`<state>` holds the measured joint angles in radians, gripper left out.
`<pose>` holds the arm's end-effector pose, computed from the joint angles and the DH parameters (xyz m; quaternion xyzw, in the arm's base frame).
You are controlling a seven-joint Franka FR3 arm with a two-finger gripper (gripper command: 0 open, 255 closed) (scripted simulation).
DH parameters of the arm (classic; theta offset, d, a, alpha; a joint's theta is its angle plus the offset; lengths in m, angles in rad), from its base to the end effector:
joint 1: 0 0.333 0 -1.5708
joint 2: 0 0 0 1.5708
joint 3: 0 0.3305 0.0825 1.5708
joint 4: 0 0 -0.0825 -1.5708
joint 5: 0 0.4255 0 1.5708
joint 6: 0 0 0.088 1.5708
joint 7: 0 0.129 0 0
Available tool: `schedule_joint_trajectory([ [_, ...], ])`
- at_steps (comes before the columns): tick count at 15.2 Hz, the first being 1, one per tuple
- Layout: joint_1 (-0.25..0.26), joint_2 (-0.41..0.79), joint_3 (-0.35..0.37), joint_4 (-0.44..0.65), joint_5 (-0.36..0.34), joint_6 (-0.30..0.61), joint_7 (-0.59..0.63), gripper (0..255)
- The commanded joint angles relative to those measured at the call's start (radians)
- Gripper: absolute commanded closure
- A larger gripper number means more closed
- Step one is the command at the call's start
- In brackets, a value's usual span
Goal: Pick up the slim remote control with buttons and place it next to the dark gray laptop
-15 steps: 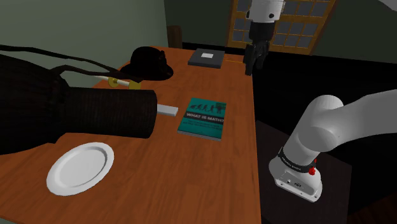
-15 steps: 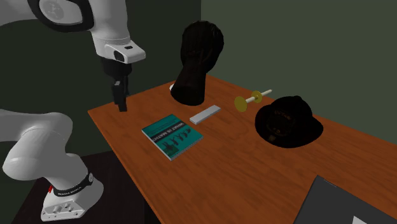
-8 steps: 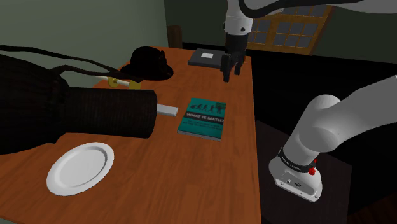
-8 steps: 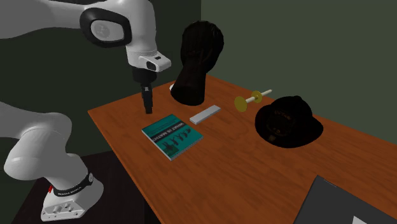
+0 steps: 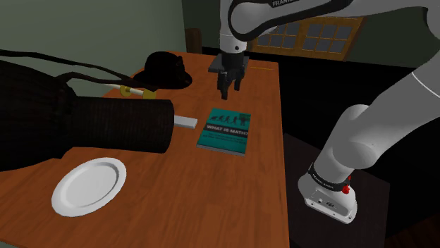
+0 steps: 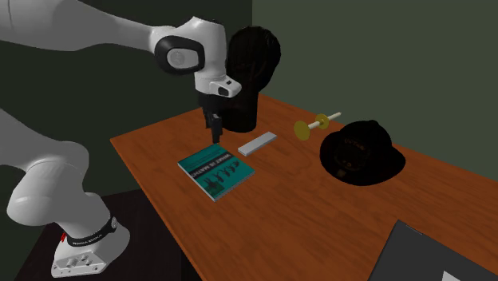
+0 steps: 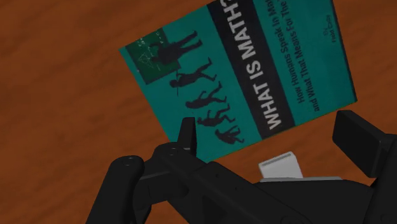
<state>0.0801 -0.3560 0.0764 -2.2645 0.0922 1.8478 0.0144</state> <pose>0.4639 0.0840 0.4739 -0.9976 -0.0542 0.0330 0.0280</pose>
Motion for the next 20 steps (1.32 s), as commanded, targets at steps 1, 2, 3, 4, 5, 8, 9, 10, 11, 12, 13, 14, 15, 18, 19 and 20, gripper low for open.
schedule_joint_trajectory([
  [1, 0.006, 0.071, 0.011, 0.031, -0.004, 0.047, -0.002, 0],
  [2, 0.009, 0.107, 0.017, 0.051, -0.007, 0.067, 0.0, 0],
  [3, 0.012, 0.143, 0.023, 0.071, -0.01, 0.085, 0.001, 0],
  [4, 0.016, 0.179, 0.029, 0.092, -0.014, 0.103, 0.003, 0],
  [5, 0.019, 0.215, 0.035, 0.115, -0.019, 0.119, 0.005, 0],
  [8, 0.03, 0.325, 0.05, 0.191, -0.036, 0.161, 0.014, 0],
  [9, 0.035, 0.361, 0.055, 0.219, -0.043, 0.172, 0.017, 0],
  [10, 0.039, 0.398, 0.059, 0.247, -0.051, 0.182, 0.02, 0],
  [11, 0.044, 0.435, 0.063, 0.278, -0.059, 0.192, 0.024, 0],
  [12, 0.049, 0.472, 0.067, 0.309, -0.067, 0.199, 0.027, 0],
  [13, 0.054, 0.509, 0.07, 0.342, -0.076, 0.206, 0.031, 0],
  [14, 0.06, 0.547, 0.073, 0.376, -0.085, 0.211, 0.034, 0],
  [15, 0.067, 0.584, 0.075, 0.412, -0.094, 0.215, 0.038, 0],
  [18, 0.088, 0.699, 0.079, 0.529, -0.122, 0.22, 0.047, 0],
  [19, 0.096, 0.738, 0.08, 0.571, -0.131, 0.218, 0.049, 0],
  [20, 0.105, 0.778, 0.08, 0.615, -0.139, 0.215, 0.051, 0],
])
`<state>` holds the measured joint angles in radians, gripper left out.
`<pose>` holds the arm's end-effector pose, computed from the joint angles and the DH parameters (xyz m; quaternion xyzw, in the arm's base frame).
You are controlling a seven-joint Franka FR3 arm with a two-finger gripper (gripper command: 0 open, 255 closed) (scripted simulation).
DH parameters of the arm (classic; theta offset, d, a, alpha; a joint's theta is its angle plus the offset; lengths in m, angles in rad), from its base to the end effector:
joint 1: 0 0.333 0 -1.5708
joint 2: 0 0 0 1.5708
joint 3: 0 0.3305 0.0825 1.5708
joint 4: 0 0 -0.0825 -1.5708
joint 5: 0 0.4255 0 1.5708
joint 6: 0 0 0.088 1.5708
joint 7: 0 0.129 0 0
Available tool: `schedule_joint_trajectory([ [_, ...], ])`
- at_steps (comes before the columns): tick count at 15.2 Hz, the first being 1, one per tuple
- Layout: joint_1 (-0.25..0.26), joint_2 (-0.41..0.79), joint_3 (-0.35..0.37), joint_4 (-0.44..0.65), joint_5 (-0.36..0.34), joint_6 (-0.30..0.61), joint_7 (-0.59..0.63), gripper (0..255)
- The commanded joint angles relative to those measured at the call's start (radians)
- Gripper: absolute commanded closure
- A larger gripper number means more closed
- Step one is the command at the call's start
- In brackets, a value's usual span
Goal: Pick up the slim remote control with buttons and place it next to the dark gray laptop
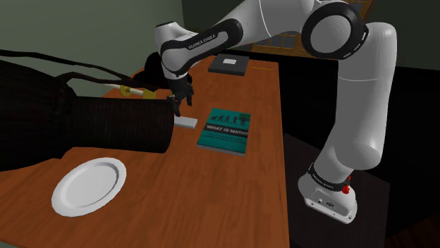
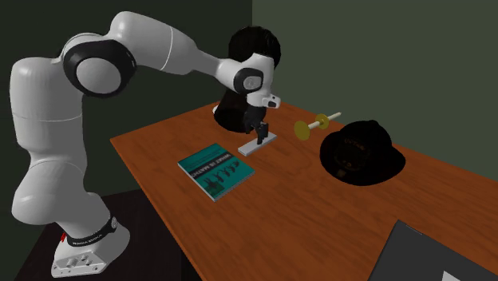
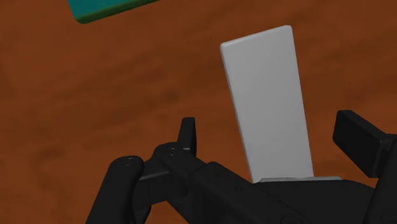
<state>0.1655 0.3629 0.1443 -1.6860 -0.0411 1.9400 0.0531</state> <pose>0.6544 0.1978 0.3546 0.9897 0.1329 -0.0528 0.0026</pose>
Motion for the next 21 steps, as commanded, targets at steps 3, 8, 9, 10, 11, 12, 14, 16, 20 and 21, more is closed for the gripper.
schedule_joint_trajectory([
  [3, 0.029, 0.105, 0.011, 0.067, -0.016, 0.142, 0.014, 0],
  [8, 0.028, 0.134, 0.011, 0.041, -0.023, 0.196, 0.019, 0],
  [9, 0.028, 0.138, 0.011, 0.038, -0.024, 0.202, 0.019, 0],
  [10, 0.027, 0.138, 0.013, 0.038, -0.024, 0.202, 0.02, 0],
  [11, 0.023, 0.138, 0.017, 0.038, -0.027, 0.202, 0.021, 0],
  [12, 0.022, 0.138, 0.018, 0.038, -0.027, 0.202, 0.021, 0],
  [14, 0.021, 0.138, 0.019, 0.038, -0.028, 0.202, 0.022, 0],
  [16, 0.019, 0.138, 0.022, 0.038, -0.029, 0.201, 0.023, 0],
  [20, 0.014, 0.095, 0.027, -0.015, -0.026, 0.211, 0.023, 255],
  [21, 0.017, 0.092, 0.029, -0.021, -0.026, 0.213, 0.028, 255],
])
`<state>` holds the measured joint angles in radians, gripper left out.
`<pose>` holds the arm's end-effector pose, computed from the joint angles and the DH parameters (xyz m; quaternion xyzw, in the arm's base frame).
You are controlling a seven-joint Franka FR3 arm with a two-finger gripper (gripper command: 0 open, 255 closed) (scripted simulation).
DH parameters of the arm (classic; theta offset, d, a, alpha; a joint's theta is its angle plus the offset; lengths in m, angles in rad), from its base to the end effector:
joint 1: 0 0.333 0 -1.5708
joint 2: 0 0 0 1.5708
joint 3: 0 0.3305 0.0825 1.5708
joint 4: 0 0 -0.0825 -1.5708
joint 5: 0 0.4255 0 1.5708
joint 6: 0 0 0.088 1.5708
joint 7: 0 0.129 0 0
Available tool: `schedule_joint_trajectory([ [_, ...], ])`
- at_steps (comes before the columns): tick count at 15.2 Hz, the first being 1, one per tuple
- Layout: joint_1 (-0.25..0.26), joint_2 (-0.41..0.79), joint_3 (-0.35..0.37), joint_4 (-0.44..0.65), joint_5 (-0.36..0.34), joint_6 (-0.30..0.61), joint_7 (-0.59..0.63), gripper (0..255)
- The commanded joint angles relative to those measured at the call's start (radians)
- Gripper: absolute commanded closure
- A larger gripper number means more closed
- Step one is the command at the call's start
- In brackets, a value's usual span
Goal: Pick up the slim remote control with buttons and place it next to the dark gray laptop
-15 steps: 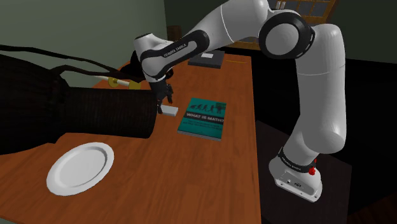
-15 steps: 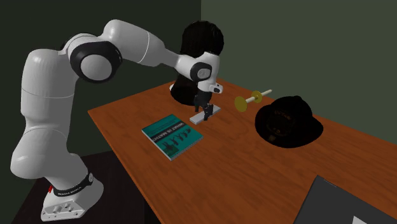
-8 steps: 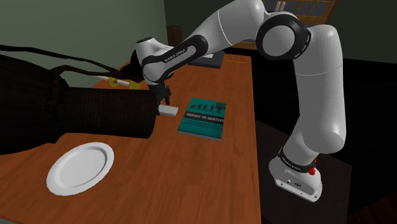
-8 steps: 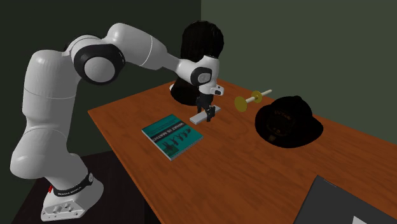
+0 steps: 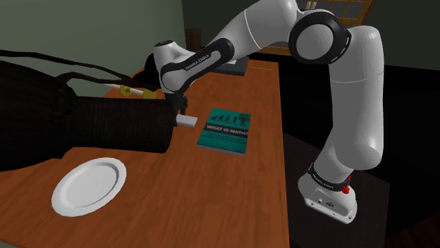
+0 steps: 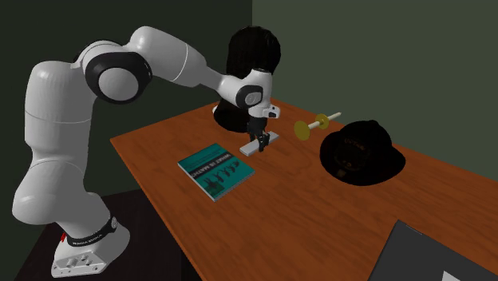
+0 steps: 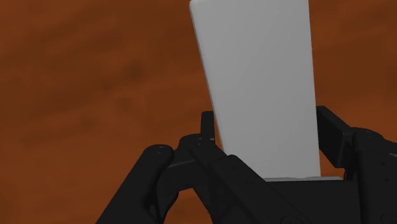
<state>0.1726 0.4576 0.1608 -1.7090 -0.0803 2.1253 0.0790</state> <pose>0.6672 0.2165 0.2935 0.9899 0.1409 -0.0173 0.0018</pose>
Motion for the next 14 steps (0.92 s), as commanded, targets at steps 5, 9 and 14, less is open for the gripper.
schedule_joint_trajectory([
  [5, 0.01, -0.04, 0.017, -0.021, 0.018, 0.015, 0.005, 255],
  [9, 0.005, 0.026, 0.014, 0.076, 0.009, -0.016, -0.003, 255],
  [14, -0.003, 0.0, 0.025, 0.105, 0.011, -0.071, -0.003, 255],
])
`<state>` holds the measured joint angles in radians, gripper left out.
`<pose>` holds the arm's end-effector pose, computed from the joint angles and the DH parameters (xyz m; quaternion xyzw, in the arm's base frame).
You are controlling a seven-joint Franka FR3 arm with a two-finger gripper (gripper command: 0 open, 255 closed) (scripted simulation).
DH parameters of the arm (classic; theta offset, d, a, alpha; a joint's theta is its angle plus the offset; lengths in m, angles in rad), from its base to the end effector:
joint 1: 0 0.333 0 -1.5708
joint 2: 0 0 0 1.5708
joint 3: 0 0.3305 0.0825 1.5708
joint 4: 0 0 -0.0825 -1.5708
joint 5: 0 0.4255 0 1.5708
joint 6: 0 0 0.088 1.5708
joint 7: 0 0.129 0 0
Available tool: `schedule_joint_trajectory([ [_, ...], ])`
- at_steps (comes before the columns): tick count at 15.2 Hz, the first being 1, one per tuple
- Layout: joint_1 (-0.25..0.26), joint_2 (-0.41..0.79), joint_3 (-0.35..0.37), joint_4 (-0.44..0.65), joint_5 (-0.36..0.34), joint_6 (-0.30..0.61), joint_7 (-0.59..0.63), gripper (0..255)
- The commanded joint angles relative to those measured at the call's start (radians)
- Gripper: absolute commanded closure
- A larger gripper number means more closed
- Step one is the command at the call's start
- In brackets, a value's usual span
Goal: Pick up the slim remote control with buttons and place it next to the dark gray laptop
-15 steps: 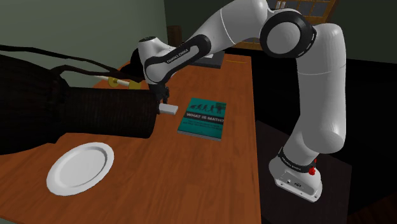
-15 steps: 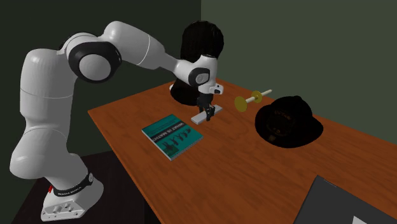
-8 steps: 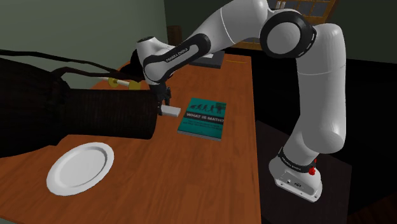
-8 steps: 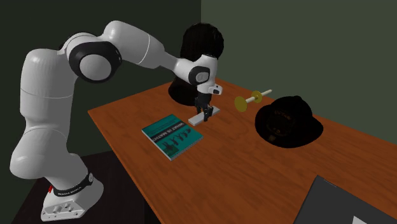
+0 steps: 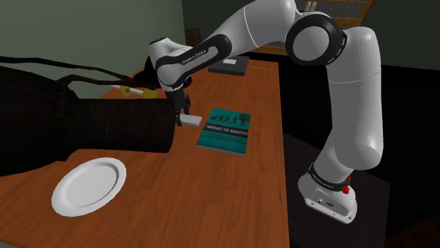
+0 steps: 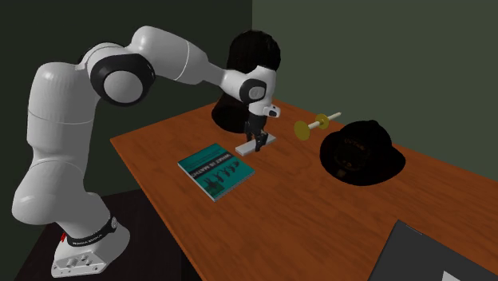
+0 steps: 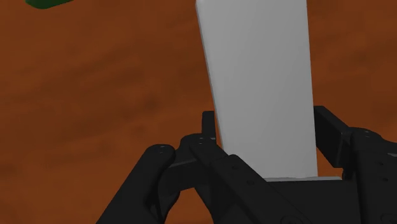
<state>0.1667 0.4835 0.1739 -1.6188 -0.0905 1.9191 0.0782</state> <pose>0.6649 0.2148 0.3040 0.9858 0.1431 -0.0855 0.0182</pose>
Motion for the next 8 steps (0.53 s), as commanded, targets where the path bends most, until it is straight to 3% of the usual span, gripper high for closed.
schedule_joint_trajectory([
  [1, 0.0, -0.03, 0.016, 0.021, 0.02, 0.123, -0.001, 255],
  [8, -0.028, -0.056, 0.052, 0.075, 0.012, 0.042, 0.004, 255],
])
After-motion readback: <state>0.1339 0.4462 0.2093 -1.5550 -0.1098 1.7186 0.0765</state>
